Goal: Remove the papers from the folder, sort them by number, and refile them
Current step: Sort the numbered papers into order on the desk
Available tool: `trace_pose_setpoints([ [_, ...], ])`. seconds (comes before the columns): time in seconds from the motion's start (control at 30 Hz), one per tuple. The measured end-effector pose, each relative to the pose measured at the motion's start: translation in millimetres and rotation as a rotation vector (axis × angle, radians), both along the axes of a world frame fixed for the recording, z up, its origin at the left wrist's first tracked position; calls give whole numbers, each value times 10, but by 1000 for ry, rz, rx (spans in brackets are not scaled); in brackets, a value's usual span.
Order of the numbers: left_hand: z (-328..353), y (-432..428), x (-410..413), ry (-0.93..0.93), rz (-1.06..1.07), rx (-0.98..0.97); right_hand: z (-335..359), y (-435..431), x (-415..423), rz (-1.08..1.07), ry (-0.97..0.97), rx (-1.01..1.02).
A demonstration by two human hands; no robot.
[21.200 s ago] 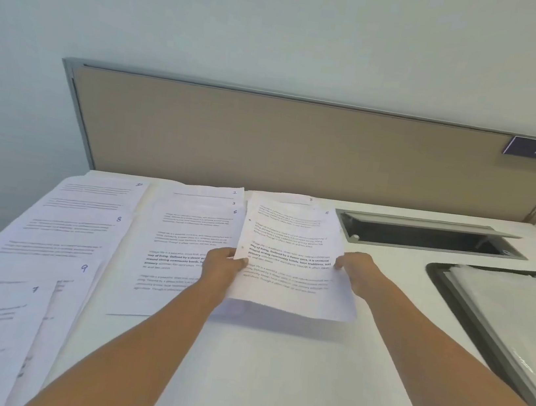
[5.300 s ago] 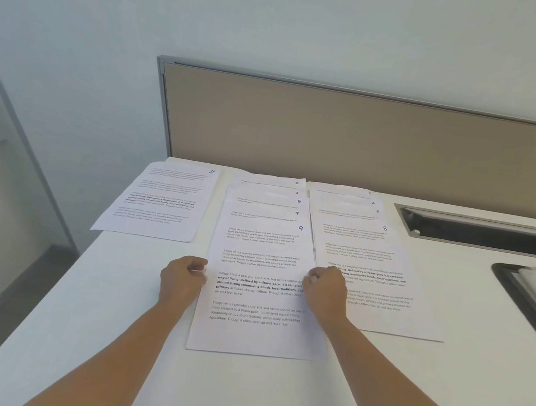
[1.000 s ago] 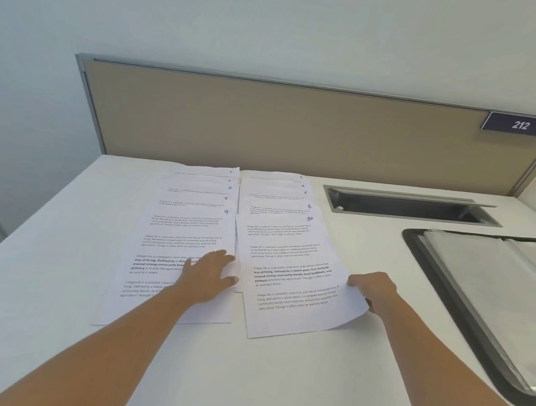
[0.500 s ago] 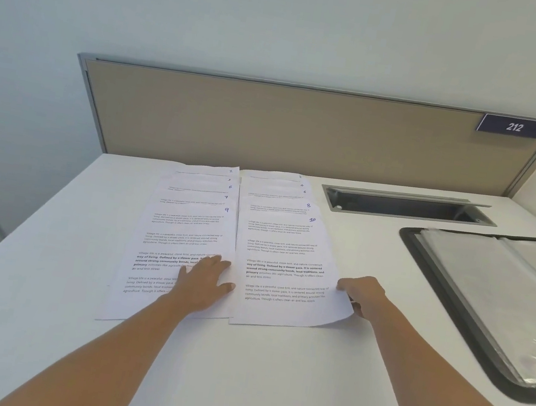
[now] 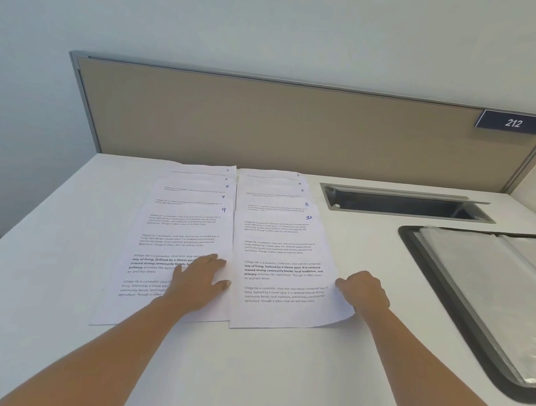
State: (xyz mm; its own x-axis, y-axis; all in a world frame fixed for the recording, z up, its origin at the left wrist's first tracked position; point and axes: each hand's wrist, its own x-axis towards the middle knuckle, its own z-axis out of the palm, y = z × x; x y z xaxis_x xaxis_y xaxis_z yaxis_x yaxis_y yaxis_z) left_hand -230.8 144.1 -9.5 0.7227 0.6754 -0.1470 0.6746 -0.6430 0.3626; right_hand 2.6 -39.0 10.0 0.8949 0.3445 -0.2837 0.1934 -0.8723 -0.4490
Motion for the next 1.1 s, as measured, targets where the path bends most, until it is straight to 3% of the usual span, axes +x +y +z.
trace_pose_setpoints([
  [0.17, 14, 114, 50, -55, 19, 13, 97, -42, 16, 59, -315, -146],
  [0.33, 31, 295, 63, -78, 51, 63, 123, 230, 1, 190, -485, -96],
  [0.7, 44, 830, 233, -28, 179, 163, -97, 1453, -214, 600, -429, -26],
  [0.9, -9, 1179, 475, -25, 231, 216, -174, 1998, -57, 637, -346, 23],
  [1.1, -116, 1394, 623, 94, 222, 197, -280, 2259, 138, 631, -314, 35],
])
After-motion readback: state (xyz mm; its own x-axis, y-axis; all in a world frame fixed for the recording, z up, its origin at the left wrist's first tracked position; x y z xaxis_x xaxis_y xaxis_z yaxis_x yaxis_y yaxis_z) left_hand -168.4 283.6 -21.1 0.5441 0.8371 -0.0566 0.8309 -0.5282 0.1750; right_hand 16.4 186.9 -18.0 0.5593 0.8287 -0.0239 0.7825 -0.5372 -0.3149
